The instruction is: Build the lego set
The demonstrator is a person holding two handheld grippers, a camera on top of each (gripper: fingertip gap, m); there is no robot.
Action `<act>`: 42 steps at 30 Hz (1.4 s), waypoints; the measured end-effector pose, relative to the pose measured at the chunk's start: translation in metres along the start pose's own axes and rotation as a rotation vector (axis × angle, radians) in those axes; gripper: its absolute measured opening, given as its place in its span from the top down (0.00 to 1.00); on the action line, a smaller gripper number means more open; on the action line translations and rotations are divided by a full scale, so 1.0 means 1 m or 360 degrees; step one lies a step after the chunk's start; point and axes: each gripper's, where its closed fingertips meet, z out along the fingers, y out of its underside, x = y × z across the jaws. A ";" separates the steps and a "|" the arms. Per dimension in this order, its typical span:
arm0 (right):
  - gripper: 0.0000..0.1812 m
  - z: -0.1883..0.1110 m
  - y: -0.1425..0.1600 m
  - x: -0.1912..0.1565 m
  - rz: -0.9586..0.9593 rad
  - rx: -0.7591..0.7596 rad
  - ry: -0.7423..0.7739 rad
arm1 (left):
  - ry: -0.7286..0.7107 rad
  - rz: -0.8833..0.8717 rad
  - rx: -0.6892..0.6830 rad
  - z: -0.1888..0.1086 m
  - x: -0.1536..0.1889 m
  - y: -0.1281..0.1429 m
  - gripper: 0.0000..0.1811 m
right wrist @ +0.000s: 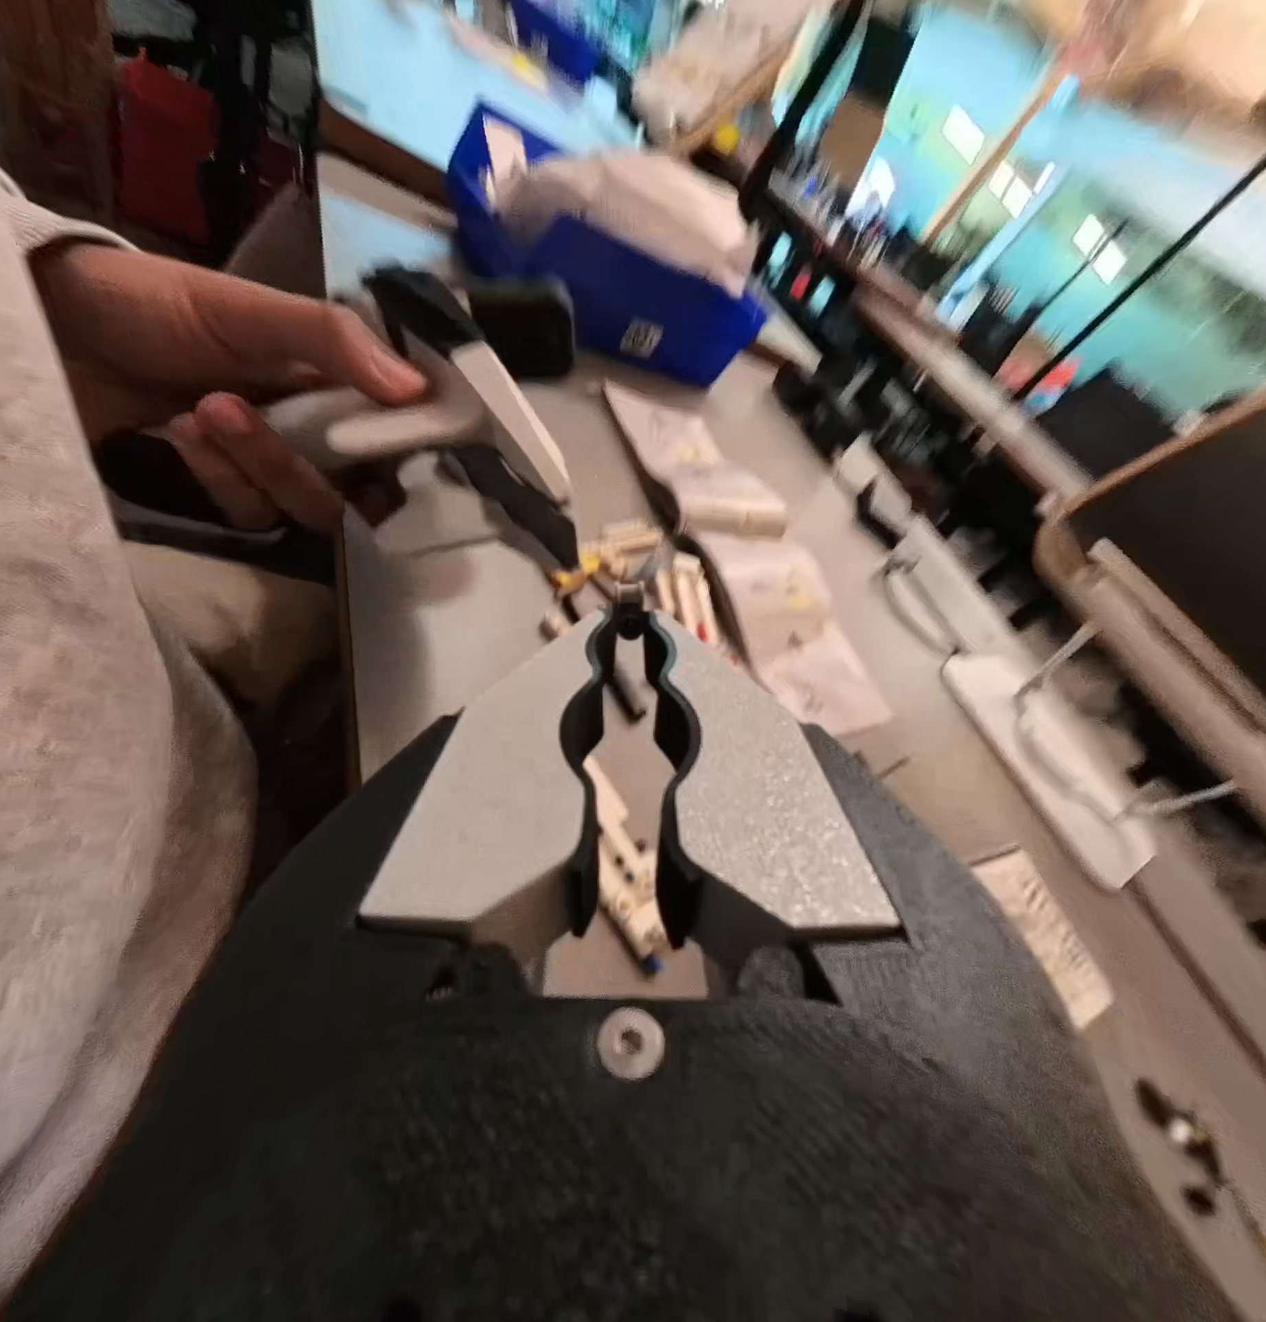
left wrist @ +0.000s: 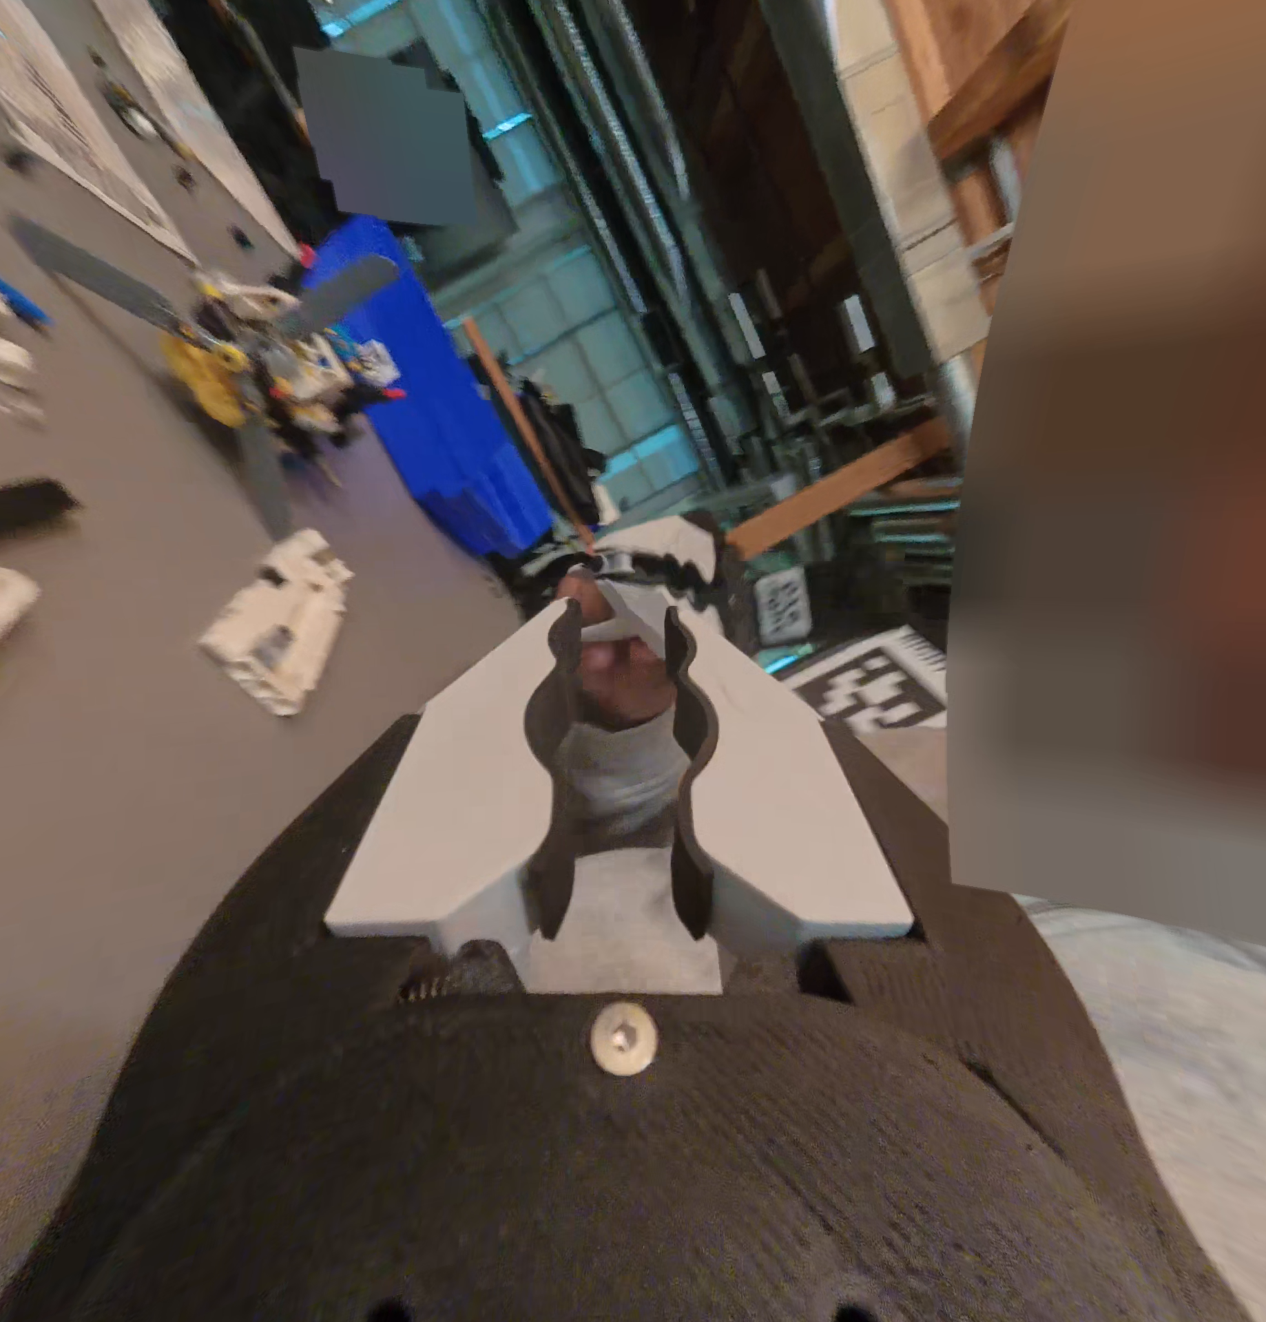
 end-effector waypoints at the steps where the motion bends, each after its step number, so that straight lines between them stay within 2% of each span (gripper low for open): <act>1: 0.97 0.004 0.014 0.001 0.0085 -0.0124 -0.0060 | -0.0086 0.0101 -0.0014 -0.004 -0.006 0.001 0.89; 5: 0.97 0.019 0.061 -0.006 0.0317 -0.0572 -0.0326 | -0.0254 0.0435 -0.0069 -0.018 -0.018 0.008 0.89; 9: 0.97 0.032 0.072 -0.023 0.0218 -0.0846 -0.0554 | -0.0198 0.0642 -0.0136 -0.028 -0.013 0.024 0.89; 12: 0.97 0.037 0.079 -0.031 0.0041 -0.1071 -0.0685 | -0.0173 0.0641 -0.0173 -0.038 -0.009 0.028 0.89; 17: 0.97 0.040 0.089 -0.040 -0.0071 -0.1341 -0.0829 | -0.0233 0.0612 -0.0124 -0.056 -0.018 0.014 0.88; 25: 0.97 0.041 0.093 -0.036 -0.0117 -0.1489 -0.0876 | -0.0206 0.0502 -0.0058 -0.067 -0.025 0.003 0.88; 36: 0.97 0.041 0.094 -0.038 -0.0210 -0.1472 -0.0978 | -0.0234 0.0488 -0.0089 -0.068 -0.030 0.004 0.89; 42: 0.97 0.040 0.094 -0.038 -0.0156 -0.1458 -0.1027 | -0.0246 0.0495 -0.0130 -0.067 -0.032 0.007 0.89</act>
